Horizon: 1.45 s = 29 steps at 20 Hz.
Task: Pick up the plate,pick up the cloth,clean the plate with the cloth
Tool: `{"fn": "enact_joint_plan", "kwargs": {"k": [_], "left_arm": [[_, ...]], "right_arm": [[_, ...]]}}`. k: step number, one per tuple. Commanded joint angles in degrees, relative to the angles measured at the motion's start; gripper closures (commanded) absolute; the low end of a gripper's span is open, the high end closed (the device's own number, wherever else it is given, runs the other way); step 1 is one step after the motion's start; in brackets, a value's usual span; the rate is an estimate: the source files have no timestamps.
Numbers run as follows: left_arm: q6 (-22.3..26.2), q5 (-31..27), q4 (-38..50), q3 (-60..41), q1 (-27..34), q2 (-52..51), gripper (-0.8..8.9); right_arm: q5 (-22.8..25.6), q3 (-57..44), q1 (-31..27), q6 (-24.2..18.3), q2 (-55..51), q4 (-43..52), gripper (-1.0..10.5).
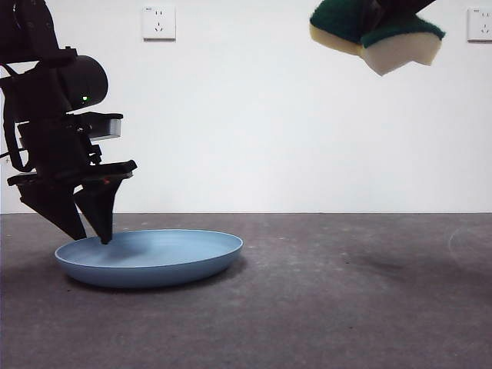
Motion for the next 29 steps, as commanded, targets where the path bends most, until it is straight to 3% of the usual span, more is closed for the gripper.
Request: {"fn": "enact_joint_plan", "kwargs": {"k": [1,4,7,10,15,19,24,29], "left_arm": [[-1.3,0.1,0.2,-0.3,-0.1,-0.1,4.34],[-2.4,0.6,0.1,-0.3,-0.2,-4.5,4.34],[-2.5,4.9,-0.6,-0.3,-0.2,-11.3,4.34],[-3.9,4.4,-2.1,-0.3,-0.2,-18.5,4.36],[-5.4,4.5,-4.3,-1.7,-0.2,-27.5,4.36],[-6.8,4.4,-1.4,-10.2,-0.2,-36.6,4.36],[-10.4,4.6,1.0,-20.5,-1.3,-50.8,4.36],[-11.6,4.5,-1.9,-22.9,-4.3,-63.6,4.36]], "right_arm": [[0.0,-0.6,-0.9,0.4,-0.1,0.2,9.6],[-0.1,-0.6,-3.0,0.4,0.0,0.3,9.6],[-1.7,-0.6,-7.0,2.2,0.9,0.4,9.6],[-8.7,-0.6,-11.7,2.8,4.3,1.3,9.6],[-15.4,-0.6,-18.3,2.7,14.2,8.2,9.6],[-19.7,-0.6,-21.8,2.7,23.0,13.3,9.6],[-20.0,-0.6,-23.1,2.6,31.8,18.4,9.6],[-20.0,-0.6,-23.1,2.3,37.6,20.6,9.6]]}}
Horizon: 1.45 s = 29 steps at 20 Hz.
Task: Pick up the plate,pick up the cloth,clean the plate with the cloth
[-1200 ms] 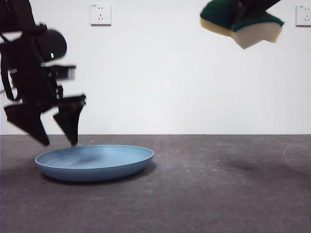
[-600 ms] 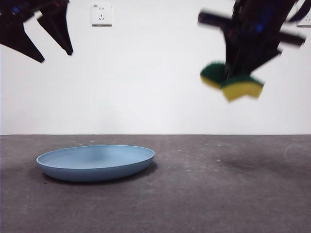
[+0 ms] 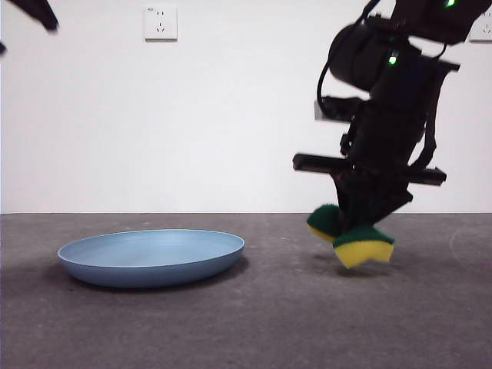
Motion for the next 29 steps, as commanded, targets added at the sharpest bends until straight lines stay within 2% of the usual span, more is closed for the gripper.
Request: {"fn": "enact_joint_plan", "kwargs": {"k": [1,6,7,11,12,13,24,29], "left_arm": [[-1.3,0.0,-1.1,-0.5,-1.2,-4.6,4.36],[-1.2,0.0,-5.2,-0.5,-1.8,-12.5,4.37],[-1.2,0.0,-6.2,-0.5,-1.8,-13.4,4.37],[-1.3,0.1,-9.9,-0.5,-1.8,-15.6,4.37],[-1.3,0.1,-10.3,-0.5,-1.8,-15.8,4.37],[-1.3,0.1,-10.7,-0.5,-1.8,-15.9,4.37],[-1.2,0.0,-10.9,-0.5,-1.8,-15.9,4.38],[-1.2,-0.2,-7.5,-0.5,-1.8,-14.8,4.38]], "right_arm": [[0.0,-0.6,-0.1,0.0,1.7,0.5,9.6],[-0.1,-0.6,-0.4,-1.9,2.9,0.4,9.3],[-0.1,-0.6,-0.4,-2.0,2.9,0.4,8.7],[-0.1,-0.6,-0.4,-2.0,2.9,0.2,3.9],[-0.1,-0.6,-0.4,-2.0,2.9,0.1,3.1],[-0.1,-0.6,-0.4,-2.0,2.9,0.1,2.8],[0.1,-0.6,-0.4,-2.0,1.8,-0.9,2.8],[-0.1,-0.6,-0.3,-2.0,-5.1,-3.1,2.9]]}}
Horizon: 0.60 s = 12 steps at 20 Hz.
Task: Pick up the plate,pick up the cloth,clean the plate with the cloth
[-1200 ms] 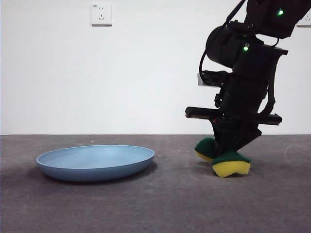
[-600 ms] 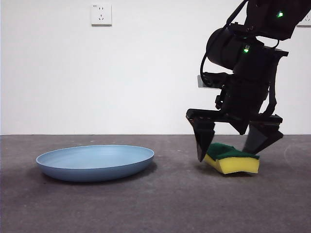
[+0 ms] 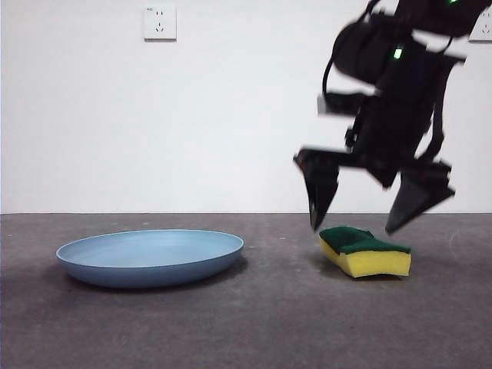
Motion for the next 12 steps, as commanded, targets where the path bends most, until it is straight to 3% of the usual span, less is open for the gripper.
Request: {"fn": "enact_joint_plan", "kwargs": {"k": [1,6,8,9,11,12], "left_arm": [[-0.3,-0.1,1.6,-0.5,-0.2,1.3,4.38],[-0.1,-0.1,3.3,-0.5,-0.2,7.0,4.4],[0.8,-0.1,5.0,-0.5,-0.2,9.8,4.47],[1.3,-0.1,5.9,-0.5,-0.2,11.1,4.95],[1.4,-0.1,6.8,-0.5,-0.2,13.4,6.73],[1.9,-0.1,6.9,-0.5,-0.2,14.4,7.73]], "right_arm": [[-0.1,-0.6,0.1,-0.2,-4.3,-2.4,2.9],[-0.1,-0.6,0.2,-0.2,-14.1,-10.9,3.2],[-0.1,-0.6,0.2,-0.2,-18.5,-13.6,5.7],[-0.1,-0.6,0.3,-0.2,-20.5,-14.6,7.1],[-0.1,-0.6,0.9,-0.2,-24.1,-16.0,9.4],[-0.1,-0.6,1.2,-0.3,-25.9,-16.4,9.6]]}}
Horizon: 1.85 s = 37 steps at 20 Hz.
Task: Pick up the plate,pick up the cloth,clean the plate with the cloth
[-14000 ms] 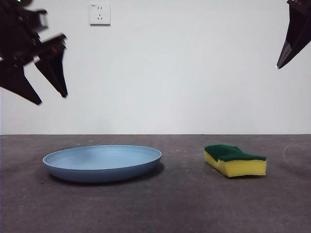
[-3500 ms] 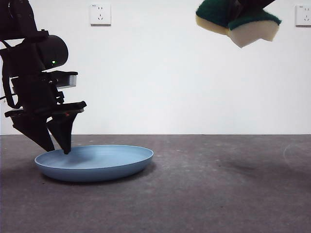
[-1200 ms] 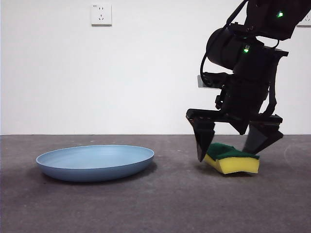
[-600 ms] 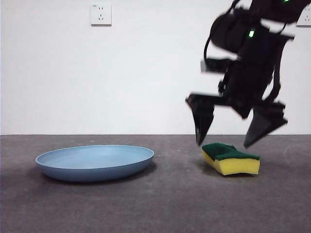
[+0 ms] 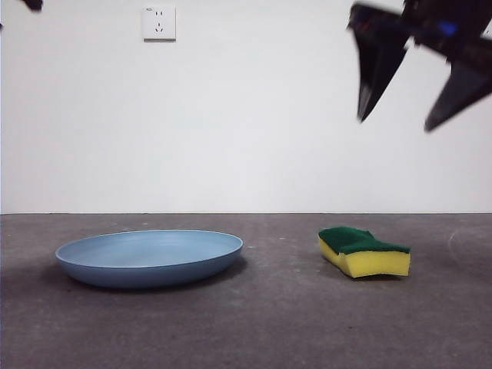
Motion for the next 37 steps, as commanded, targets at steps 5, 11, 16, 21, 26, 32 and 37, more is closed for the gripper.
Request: {"fn": "enact_joint_plan", "kwargs": {"k": [5,11,16,21,26,32,37], "left_arm": [[3.8,-0.1,1.8,-0.5,-0.2,2.2,8.22],[5.2,-0.1,6.3,-4.7,-0.2,-2.1,8.22],[2.0,-0.2,14.7,-14.8,-0.2,-11.6,8.22],[-1.1,0.0,19.3,-21.4,-0.2,-16.7,8.2],[-1.0,-0.1,17.9,-21.4,-0.2,-15.5,8.14],[-1.0,0.0,17.9,-21.4,-0.2,-15.3,8.14],[6.4,-4.2,17.2,-21.4,1.6,-18.3,8.14]], "right_arm": [[0.0,-0.8,3.6,-2.2,-9.6,-0.2,9.6],[0.3,-5.0,4.5,-3.0,-19.8,4.2,9.6],[0.4,-16.9,4.5,-2.6,-30.8,11.0,9.6],[0.5,-23.8,4.4,-0.4,-37.0,11.2,9.6],[0.4,-23.8,4.4,-0.5,-37.0,10.5,9.5],[0.4,-23.8,4.4,-0.5,-37.2,10.5,9.5],[0.4,-23.8,4.4,-0.5,-37.2,10.5,9.5]]}}
